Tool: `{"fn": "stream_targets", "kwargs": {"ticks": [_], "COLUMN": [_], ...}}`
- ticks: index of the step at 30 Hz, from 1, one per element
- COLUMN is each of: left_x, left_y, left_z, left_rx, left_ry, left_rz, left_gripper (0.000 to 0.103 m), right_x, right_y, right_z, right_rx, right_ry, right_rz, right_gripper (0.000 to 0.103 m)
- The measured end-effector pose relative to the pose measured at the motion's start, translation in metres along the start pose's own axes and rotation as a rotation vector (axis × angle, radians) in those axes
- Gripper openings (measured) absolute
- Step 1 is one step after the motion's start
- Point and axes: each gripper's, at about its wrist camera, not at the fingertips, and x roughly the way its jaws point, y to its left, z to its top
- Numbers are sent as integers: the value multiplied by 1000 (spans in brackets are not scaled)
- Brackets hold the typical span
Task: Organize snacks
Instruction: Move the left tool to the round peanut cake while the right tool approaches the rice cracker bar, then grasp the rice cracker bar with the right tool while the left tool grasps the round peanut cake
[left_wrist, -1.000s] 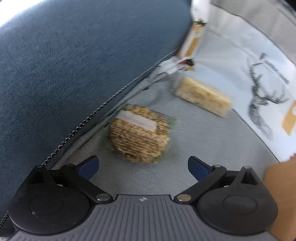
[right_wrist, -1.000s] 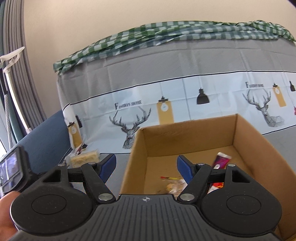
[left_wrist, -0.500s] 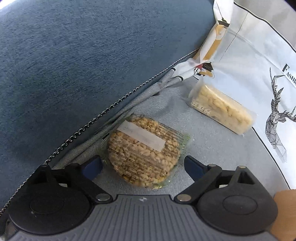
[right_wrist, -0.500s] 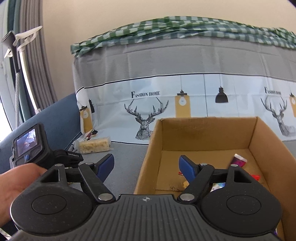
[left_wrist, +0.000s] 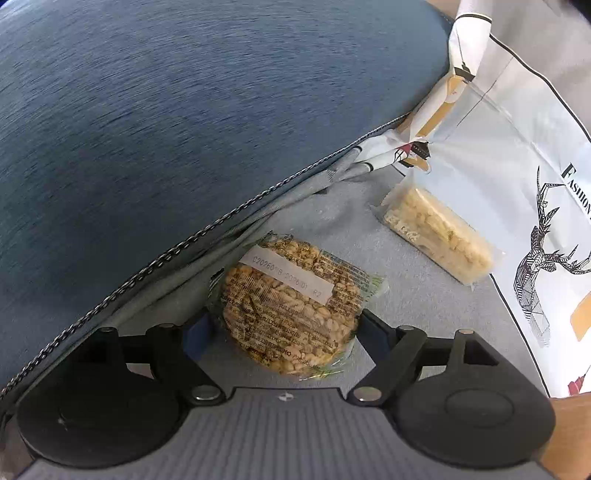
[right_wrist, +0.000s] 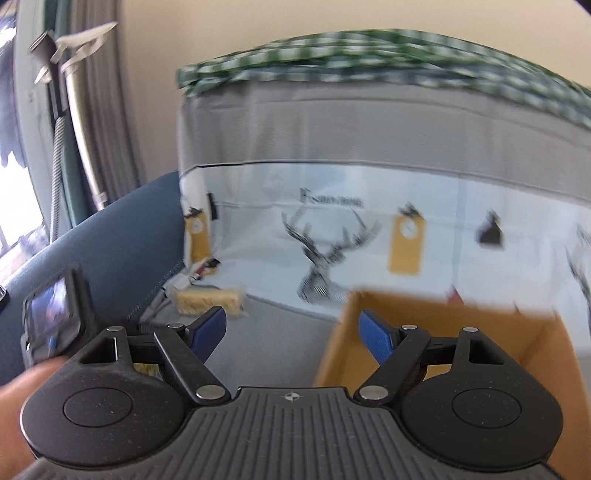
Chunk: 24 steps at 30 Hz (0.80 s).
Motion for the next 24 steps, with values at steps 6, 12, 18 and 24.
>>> {"fn": "stream_targets", "kwargs": {"ticks": [6, 12, 18, 24], "left_x": [0, 4, 8, 15], "left_y": [6, 7, 6, 4], "left_z": [1, 5, 7, 10], "left_rx": [-49, -64, -64, -69], "left_ry": [17, 38, 51, 55], "left_rz": [3, 0, 0, 3], "left_gripper": [85, 85, 86, 86], "right_x": [78, 164, 235, 281], "right_y": [37, 86, 118, 140], "right_z": [65, 61, 38, 13], "right_rx": [-259, -514, -649, -770], "right_ry": [68, 171, 216, 283], "right_rz": [153, 275, 291, 334], "right_gripper": [61, 65, 73, 73]}}
